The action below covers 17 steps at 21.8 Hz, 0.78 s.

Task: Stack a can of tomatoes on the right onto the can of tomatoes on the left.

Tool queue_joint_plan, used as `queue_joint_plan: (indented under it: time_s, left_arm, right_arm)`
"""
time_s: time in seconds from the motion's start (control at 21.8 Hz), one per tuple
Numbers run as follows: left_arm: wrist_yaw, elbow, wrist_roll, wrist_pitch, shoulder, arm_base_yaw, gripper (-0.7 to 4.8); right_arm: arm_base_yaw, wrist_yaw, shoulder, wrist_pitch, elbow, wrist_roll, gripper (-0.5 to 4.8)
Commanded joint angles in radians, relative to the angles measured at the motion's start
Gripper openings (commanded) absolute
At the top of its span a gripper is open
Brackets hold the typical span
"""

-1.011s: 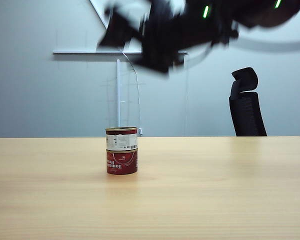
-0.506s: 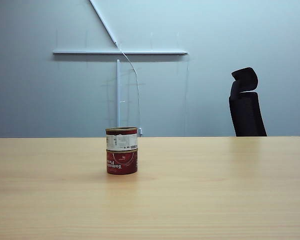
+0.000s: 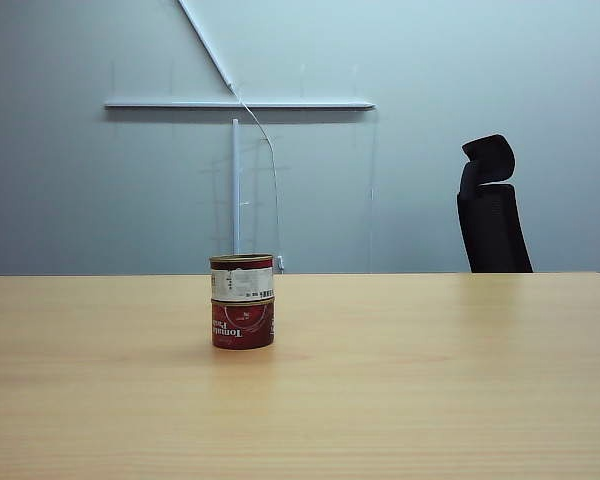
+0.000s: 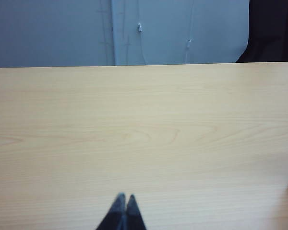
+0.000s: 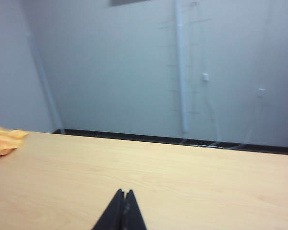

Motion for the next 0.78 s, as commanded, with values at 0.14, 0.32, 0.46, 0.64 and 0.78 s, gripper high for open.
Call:
queue_joint_plan:
  time_s: [0.14,0.32,0.46,0.64,0.78]
  left_arm:
    - [0.003,0.002,0.006,0.012,0.002,0.000,-0.02]
    - [0.003,0.002,0.006,0.013,0.002,0.000,-0.02]
    - [0.003,0.002,0.006,0.013,0.002,0.000,-0.02]
    - [0.003,0.002,0.006,0.012,0.002,0.000,-0.02]
    - [0.003,0.002,0.006,0.012,0.002,0.000,-0.02]
  right_arm:
    - [0.001,0.084,-0.045,-0.058,-0.011,-0.005,-0.08]
    - [0.002,0.084,-0.044,-0.091,-0.011,-0.005,-0.08]
    - [0.002,0.080,-0.044,-0.109,-0.011,-0.005,-0.08]
    - [0.002,0.080,-0.044,-0.132,-0.011,-0.005,-0.08]
    - [0.002,0.081,-0.044,-0.136,-0.011,-0.012,-0.08]
